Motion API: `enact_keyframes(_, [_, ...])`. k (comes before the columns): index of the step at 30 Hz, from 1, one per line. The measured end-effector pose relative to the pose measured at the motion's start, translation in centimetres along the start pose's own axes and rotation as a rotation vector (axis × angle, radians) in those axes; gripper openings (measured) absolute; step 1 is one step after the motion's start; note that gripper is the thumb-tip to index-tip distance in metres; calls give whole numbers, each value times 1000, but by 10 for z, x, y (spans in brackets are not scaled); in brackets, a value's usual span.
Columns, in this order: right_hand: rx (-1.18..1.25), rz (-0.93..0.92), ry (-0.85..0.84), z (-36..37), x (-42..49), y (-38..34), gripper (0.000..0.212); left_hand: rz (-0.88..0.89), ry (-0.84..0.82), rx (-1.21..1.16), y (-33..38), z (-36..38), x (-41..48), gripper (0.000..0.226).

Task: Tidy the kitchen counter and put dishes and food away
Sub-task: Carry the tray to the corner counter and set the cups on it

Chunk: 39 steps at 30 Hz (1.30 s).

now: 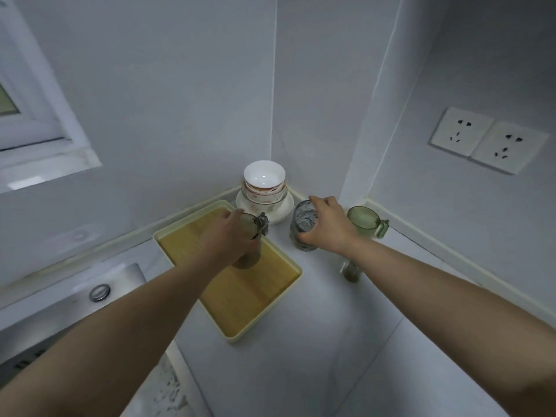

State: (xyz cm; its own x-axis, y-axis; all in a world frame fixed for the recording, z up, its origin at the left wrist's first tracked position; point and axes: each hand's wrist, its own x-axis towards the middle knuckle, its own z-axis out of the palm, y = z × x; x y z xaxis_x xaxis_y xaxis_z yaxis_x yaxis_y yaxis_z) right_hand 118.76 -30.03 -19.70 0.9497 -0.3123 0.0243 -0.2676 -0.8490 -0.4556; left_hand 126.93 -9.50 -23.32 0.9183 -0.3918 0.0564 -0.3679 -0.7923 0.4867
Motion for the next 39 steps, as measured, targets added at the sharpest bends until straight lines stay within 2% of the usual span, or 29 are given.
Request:
enact_keyframes(3, [-5, -23, -80, 24, 9, -17, 96, -86, -24, 0, -29, -2, 2, 68])
enact_keyframes(7, [6, -61, -161, 54, 21, -31, 98, -155, 2, -52, -55, -1, 5, 74])
enact_keyframes(16, [-18, -84, -248, 99, 47, -45, 97, -130, 6, -2, -83, -2, 41, 79])
enact_keyframes(21, [-39, -58, -234, 112, 64, -50, 96, -74, -29, 12, -95, -1, 64, 84])
enact_keyframes(26, [-72, -111, -233, 121, 82, -58, 96, -42, -38, -5, -105, -2, 84, 85])
enact_keyframes(29, [-79, -133, -225, 126, 91, -60, 96, -56, -50, -22, -106, -3, 94, 83])
enact_keyframes(34, [-87, -157, -206, 132, 102, -63, 95, -90, 27, 23, -107, 3, 106, 76])
enact_keyframes(39, [-68, -175, -198, 137, 113, -67, 94, -169, 59, -29, -100, 9, 115, 76])
